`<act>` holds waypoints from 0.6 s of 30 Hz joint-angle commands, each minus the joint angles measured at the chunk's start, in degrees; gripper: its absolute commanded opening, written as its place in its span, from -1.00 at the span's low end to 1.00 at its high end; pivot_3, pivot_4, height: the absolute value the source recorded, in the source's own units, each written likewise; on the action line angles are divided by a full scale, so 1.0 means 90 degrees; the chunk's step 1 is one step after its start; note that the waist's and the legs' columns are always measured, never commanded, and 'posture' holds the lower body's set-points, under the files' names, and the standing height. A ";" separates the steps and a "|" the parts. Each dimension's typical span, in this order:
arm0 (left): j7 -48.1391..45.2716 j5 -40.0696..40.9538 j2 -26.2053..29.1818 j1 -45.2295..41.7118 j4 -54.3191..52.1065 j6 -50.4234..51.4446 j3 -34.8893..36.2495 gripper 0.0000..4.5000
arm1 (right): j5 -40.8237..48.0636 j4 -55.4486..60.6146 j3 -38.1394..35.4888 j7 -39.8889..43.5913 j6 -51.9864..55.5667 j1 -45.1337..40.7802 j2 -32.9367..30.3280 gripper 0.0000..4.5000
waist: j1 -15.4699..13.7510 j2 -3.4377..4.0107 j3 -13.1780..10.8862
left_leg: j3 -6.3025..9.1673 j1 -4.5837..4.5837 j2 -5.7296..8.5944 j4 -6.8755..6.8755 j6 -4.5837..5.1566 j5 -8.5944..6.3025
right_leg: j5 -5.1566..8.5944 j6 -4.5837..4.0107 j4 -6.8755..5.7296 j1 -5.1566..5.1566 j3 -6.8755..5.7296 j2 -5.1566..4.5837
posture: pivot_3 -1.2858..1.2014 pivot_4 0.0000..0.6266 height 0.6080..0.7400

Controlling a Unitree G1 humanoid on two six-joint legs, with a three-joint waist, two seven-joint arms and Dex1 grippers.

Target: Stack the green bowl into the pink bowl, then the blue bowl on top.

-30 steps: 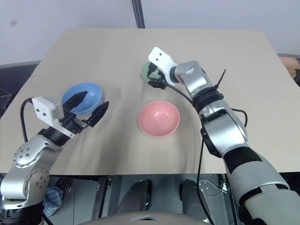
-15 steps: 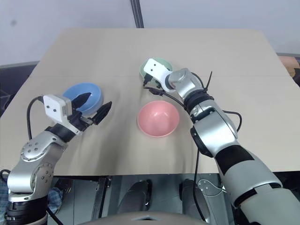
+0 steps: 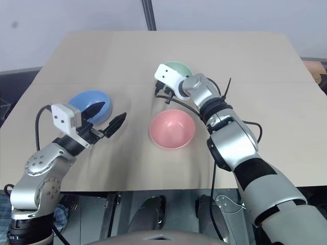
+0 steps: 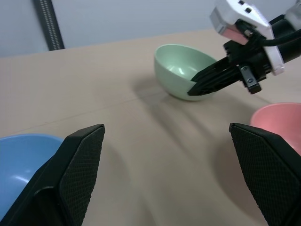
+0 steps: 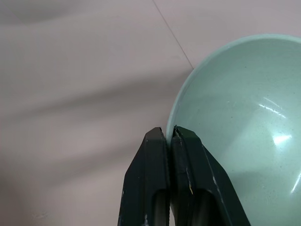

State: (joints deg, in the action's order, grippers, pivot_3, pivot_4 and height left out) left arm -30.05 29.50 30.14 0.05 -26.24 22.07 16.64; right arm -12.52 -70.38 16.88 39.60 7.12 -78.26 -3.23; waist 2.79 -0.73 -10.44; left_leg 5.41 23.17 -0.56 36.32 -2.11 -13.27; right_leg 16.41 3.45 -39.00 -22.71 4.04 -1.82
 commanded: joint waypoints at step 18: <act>-0.1428 0.0743 -0.0014 0.0365 -0.0396 -0.0582 -0.0251 1.00 | 0.1481 0.8639 0.0014 0.3904 0.2040 0.2714 -0.2925 -0.99 | -0.0038 -0.0001 0.0001 | 0.0026 0.0066 0.0005 0.0028 0.0001 0.0000 | -0.0001 0.0002 -0.0009 -0.0045 -0.0025 -0.0011 | 0.03 -0.52 1.00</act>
State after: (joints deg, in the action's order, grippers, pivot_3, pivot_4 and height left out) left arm -41.31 35.12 29.55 3.95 -28.71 18.25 14.88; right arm -2.37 -0.43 17.87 72.20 22.57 -54.77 -27.49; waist 2.44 -0.73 -10.43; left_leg 5.63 23.75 -0.51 36.58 -2.10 -13.28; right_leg 16.40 3.47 -39.08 -23.10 3.81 -1.92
